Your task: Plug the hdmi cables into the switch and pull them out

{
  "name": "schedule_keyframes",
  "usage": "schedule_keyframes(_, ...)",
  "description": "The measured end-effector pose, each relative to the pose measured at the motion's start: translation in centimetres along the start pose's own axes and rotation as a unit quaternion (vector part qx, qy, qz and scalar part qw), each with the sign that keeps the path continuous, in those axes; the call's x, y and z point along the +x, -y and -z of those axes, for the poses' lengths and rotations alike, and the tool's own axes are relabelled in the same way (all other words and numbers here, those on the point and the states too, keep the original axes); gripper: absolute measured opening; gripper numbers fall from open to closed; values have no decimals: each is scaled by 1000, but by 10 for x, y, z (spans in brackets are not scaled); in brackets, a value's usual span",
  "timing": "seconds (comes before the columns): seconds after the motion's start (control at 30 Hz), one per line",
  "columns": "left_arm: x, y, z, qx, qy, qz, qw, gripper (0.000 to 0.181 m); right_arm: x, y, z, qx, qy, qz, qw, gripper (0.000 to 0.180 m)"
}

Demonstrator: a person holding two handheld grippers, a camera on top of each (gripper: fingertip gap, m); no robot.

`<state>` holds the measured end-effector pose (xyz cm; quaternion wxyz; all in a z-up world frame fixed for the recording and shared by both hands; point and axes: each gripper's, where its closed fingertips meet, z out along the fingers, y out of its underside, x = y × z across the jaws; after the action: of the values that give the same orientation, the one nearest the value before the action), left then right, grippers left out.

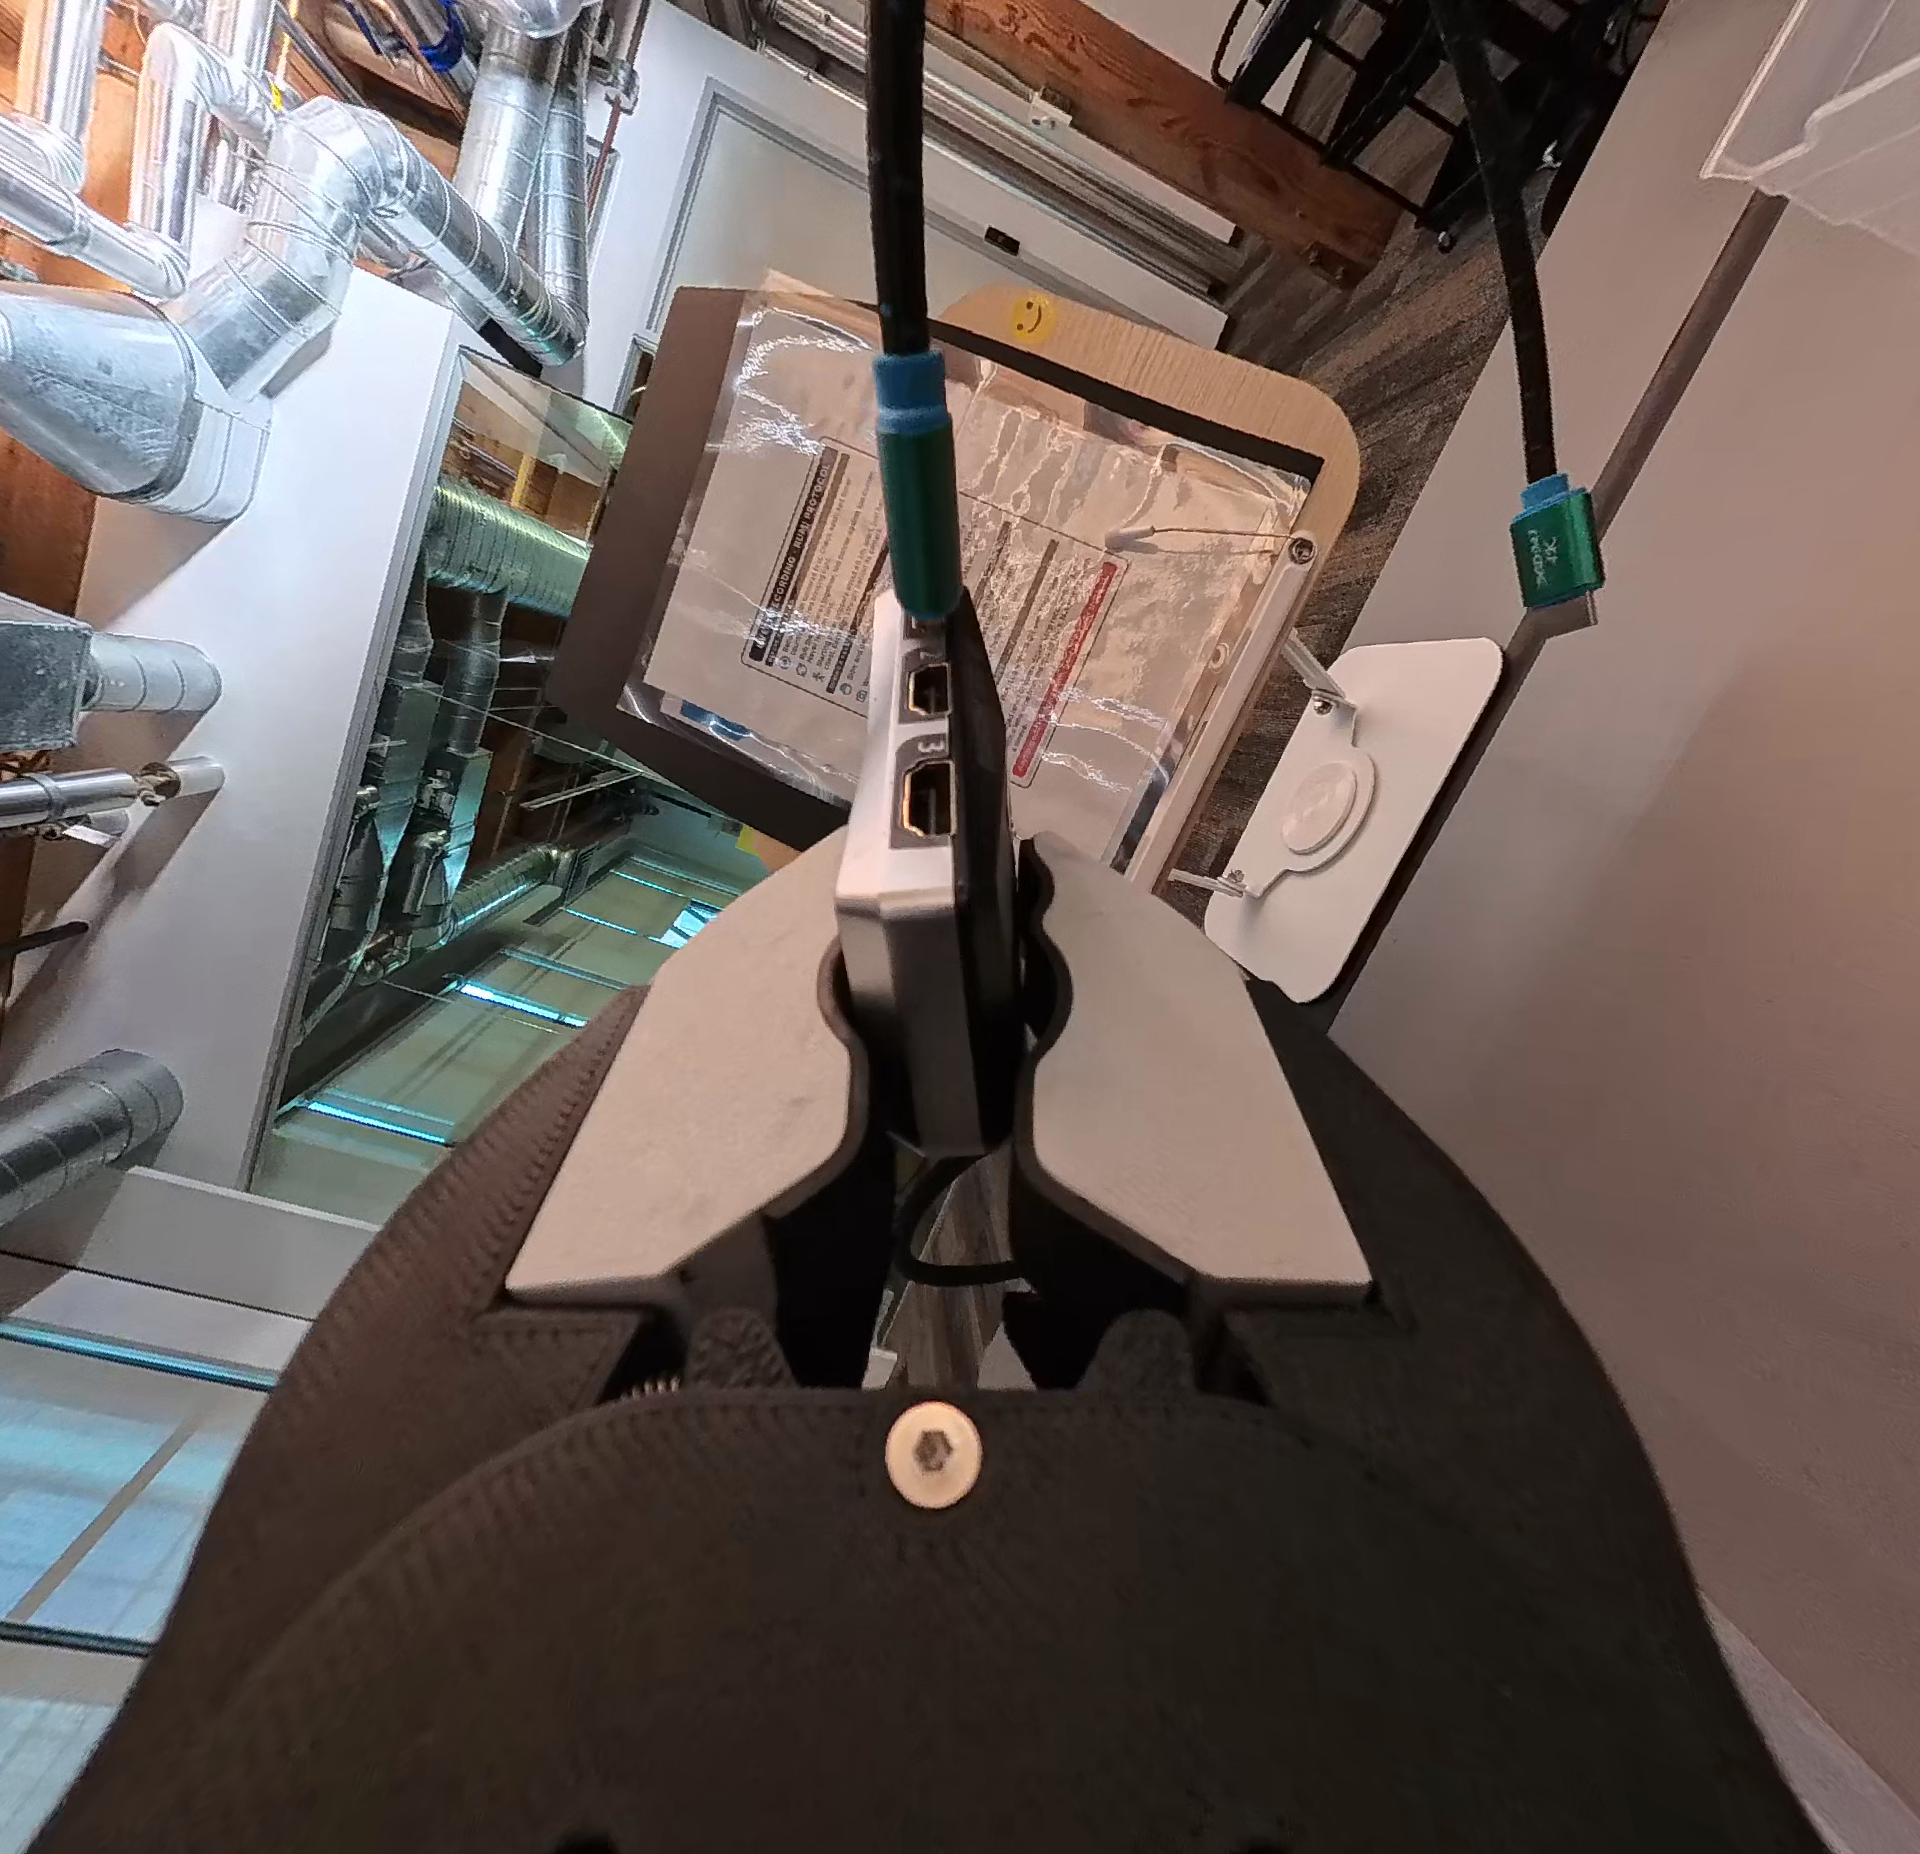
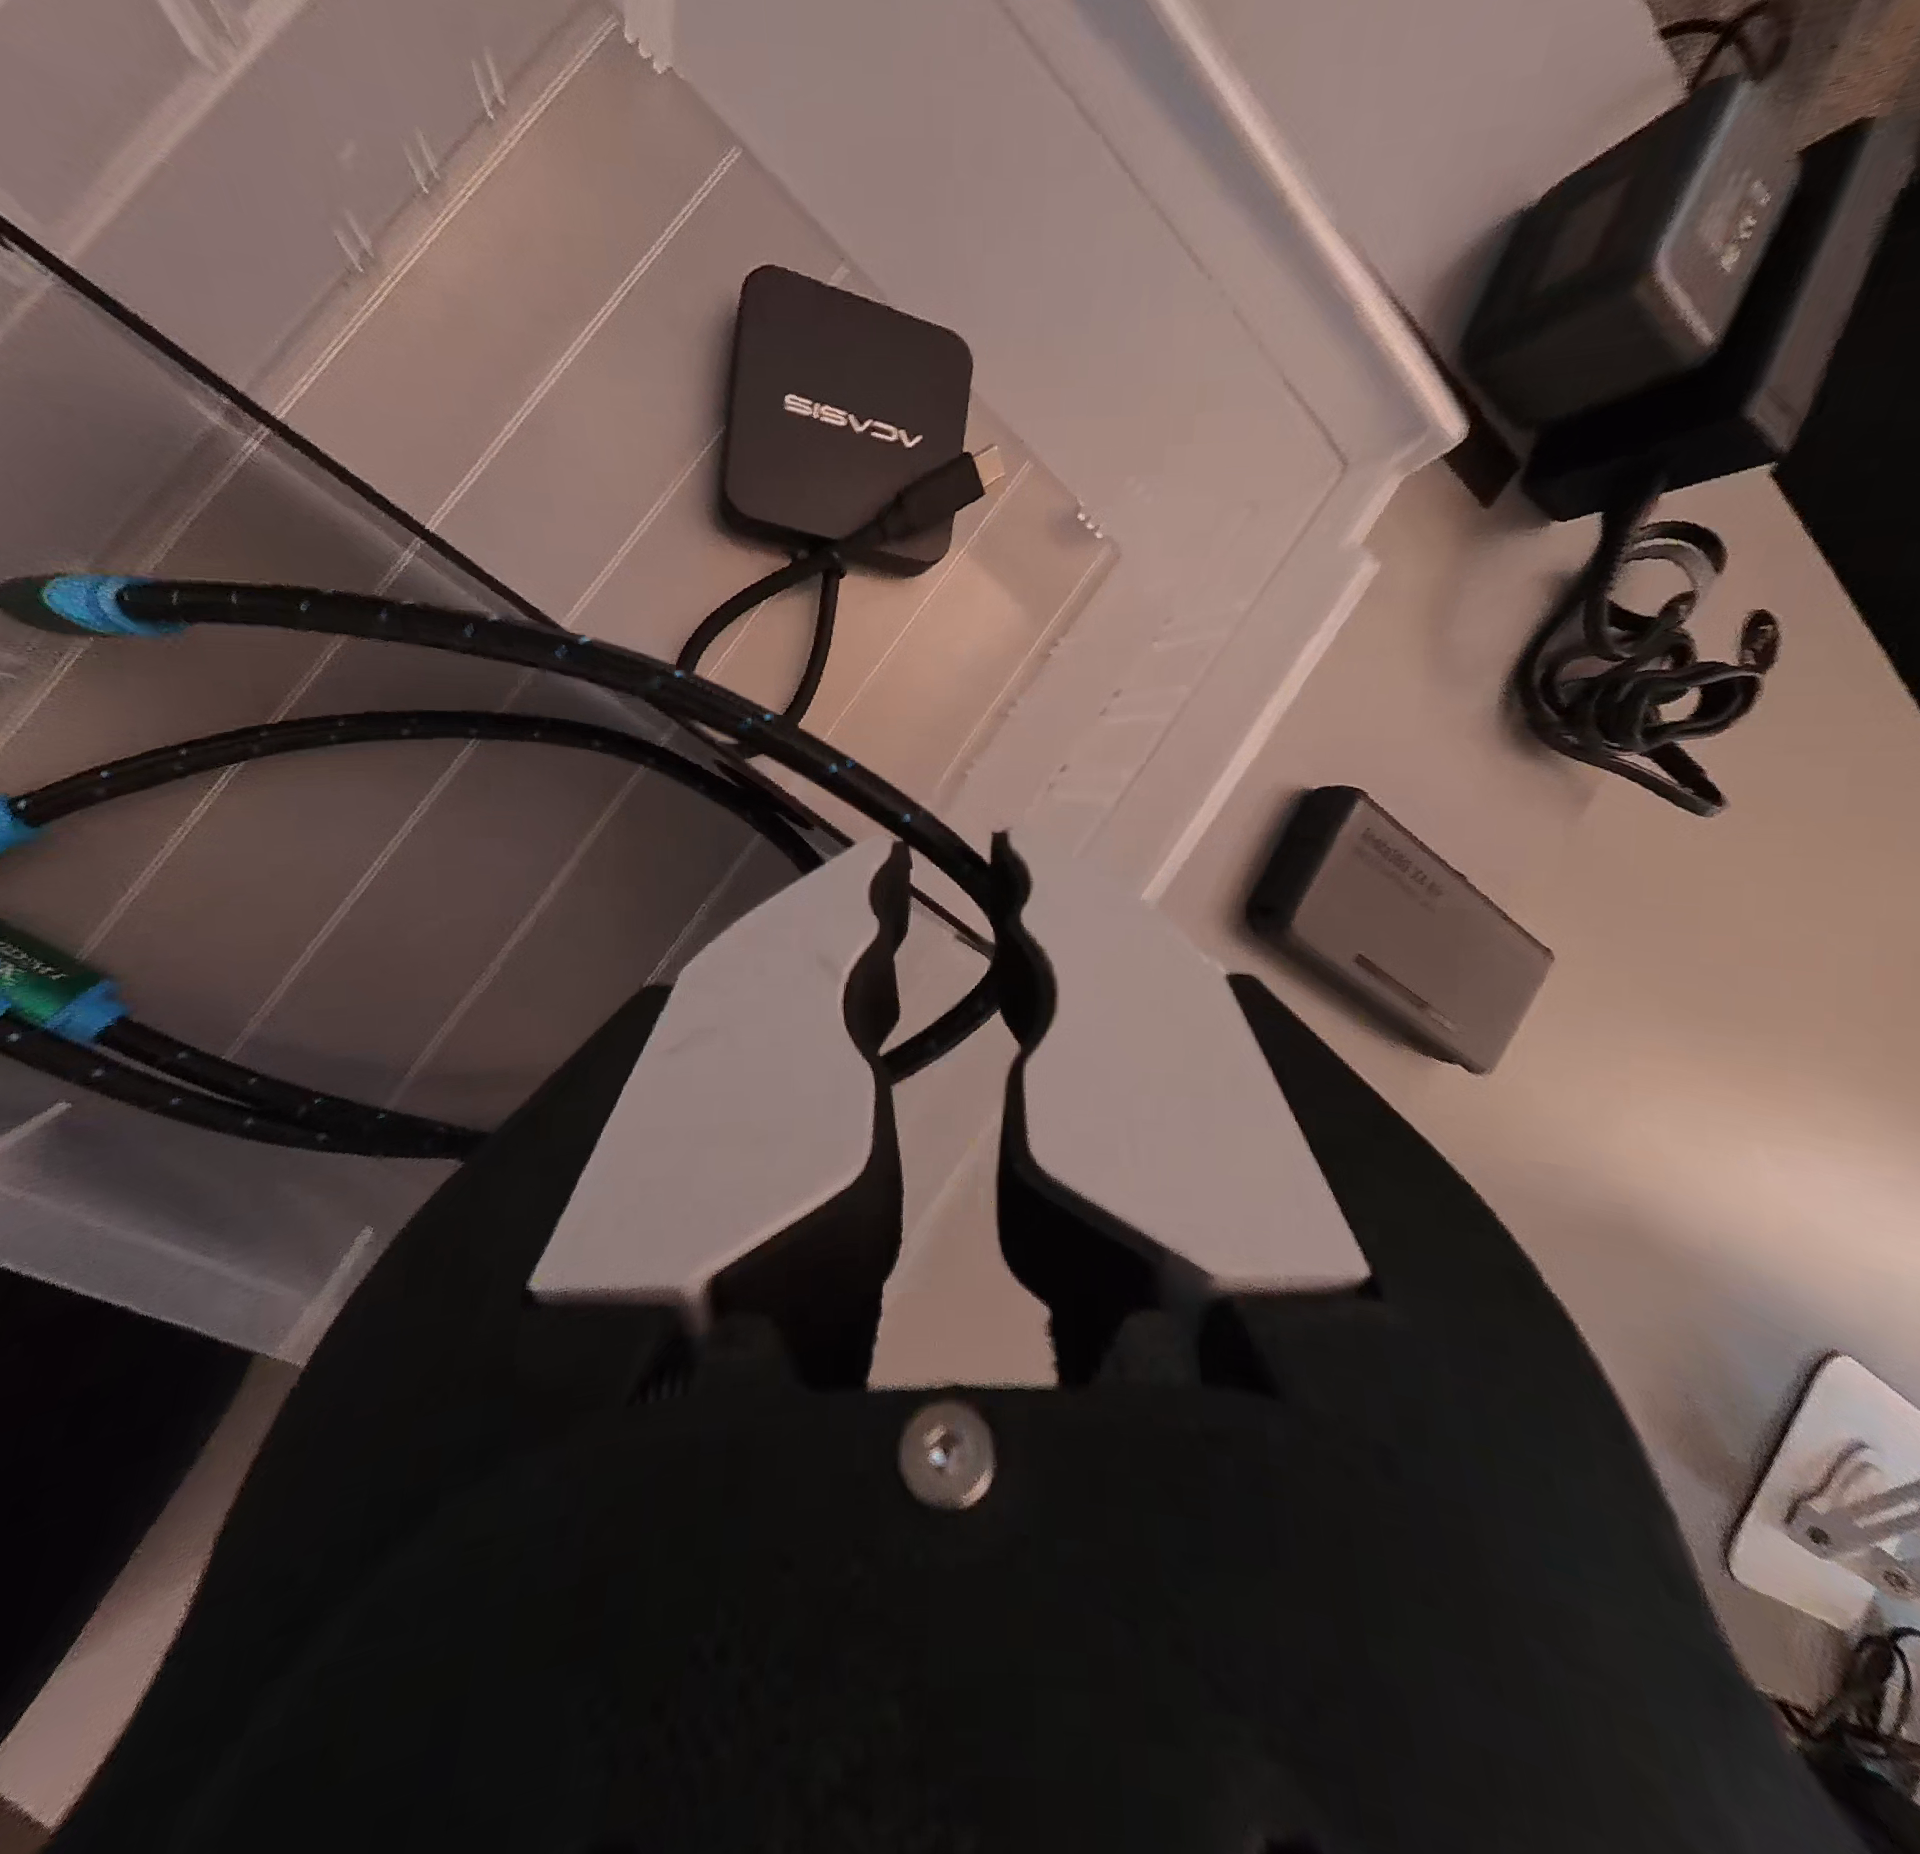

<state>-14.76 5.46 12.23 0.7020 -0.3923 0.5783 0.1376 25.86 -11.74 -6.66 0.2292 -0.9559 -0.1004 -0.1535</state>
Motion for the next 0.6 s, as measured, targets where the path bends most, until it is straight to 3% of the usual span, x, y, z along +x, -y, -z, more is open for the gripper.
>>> schedule_keyframes(0.13, 1, 2, -1, 12, 6, -6, 1000, 22, 6, 35, 45, 72, -59, 2, 996, 25)
schedule_keyframes(0.27, 2, 7, -2, 28, 19, -18, 999, 22, -46, 110, 126, 257, -42, 81, 962, 26)
schedule_keyframes(0.37, 4, 12, -1, 34, 24, -27, 999, 22, -131, 164, 197, 445, 46, 187, 875, 25)
schedule_keyframes(0.47, 8, 18, -1, 41, 28, -35, 998, 22, -199, 196, 240, 558, 116, 219, 792, 30)
schedule_keyframes(0.53, 11, 24, 0, 48, 32, -40, 998, 22, -228, 213, 241, 566, 157, 198, 785, 30)
schedule_keyframes(0.6, 14, 29, 1, 55, 37, -41, 997, 22, -243, 227, 224, 534, 175, 170, 809, 31)
